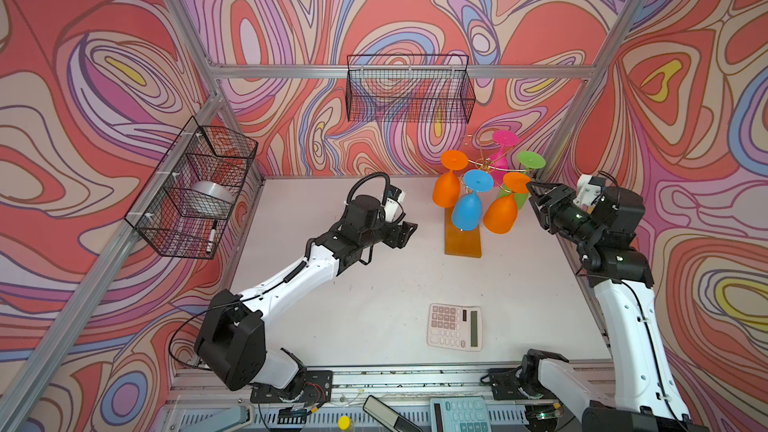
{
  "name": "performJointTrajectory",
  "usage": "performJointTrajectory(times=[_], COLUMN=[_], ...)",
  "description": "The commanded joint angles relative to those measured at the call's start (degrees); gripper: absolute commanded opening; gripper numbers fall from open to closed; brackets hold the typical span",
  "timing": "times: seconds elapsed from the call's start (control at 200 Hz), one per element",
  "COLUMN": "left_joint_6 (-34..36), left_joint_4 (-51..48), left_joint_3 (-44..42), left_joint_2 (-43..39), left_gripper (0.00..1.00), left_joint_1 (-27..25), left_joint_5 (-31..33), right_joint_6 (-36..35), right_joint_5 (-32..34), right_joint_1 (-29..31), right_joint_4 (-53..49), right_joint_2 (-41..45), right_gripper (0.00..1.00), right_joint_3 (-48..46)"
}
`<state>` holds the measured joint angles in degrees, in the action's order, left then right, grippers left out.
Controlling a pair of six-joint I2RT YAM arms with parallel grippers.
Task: Take the wine glass off the wine glass rack
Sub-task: 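Release the wooden base and raise the left gripper away from the rack, then close the right gripper on the orange glass foot at the rack's edge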
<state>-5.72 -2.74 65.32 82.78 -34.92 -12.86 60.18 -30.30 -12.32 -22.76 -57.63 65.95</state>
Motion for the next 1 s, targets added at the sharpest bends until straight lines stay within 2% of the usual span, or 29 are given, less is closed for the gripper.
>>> performJointTrajectory(times=[0.0, 0.125, 0.361, 0.616, 0.992], left_joint_6=[4.76, 6.42, 3.11, -1.57, -2.67], left_joint_4=[-7.85, -10.71, -3.42, 5.57, 7.45], left_joint_3=[4.69, 5.91, 0.11, -4.64, -5.69], left_joint_2=[-2.01, -4.22, -8.11, -10.81, -11.77], left_gripper=[0.8, 0.8, 0.81, 0.81, 0.81], left_joint_1=[0.46, 2.06, 4.92, 9.02, 9.34], left_joint_5=[-2.09, -2.54, -6.54, -13.92, -16.22], right_joint_6=[4.27, 7.21, 6.83, 8.87, 11.26], right_joint_5=[-0.48, -0.93, 1.25, 1.58, 1.84], right_joint_1=[-0.34, -0.38, -0.43, -0.42, -0.42], right_joint_4=[4.25, 7.17, 5.03, 5.36, 9.27], right_joint_2=[-0.02, -0.27, 0.3, 0.08, -1.0], right_gripper=[0.54, 0.53, 0.53, 0.5, 0.44], right_joint_3=[-1.79, -3.83, -3.1, -2.29, -4.34])
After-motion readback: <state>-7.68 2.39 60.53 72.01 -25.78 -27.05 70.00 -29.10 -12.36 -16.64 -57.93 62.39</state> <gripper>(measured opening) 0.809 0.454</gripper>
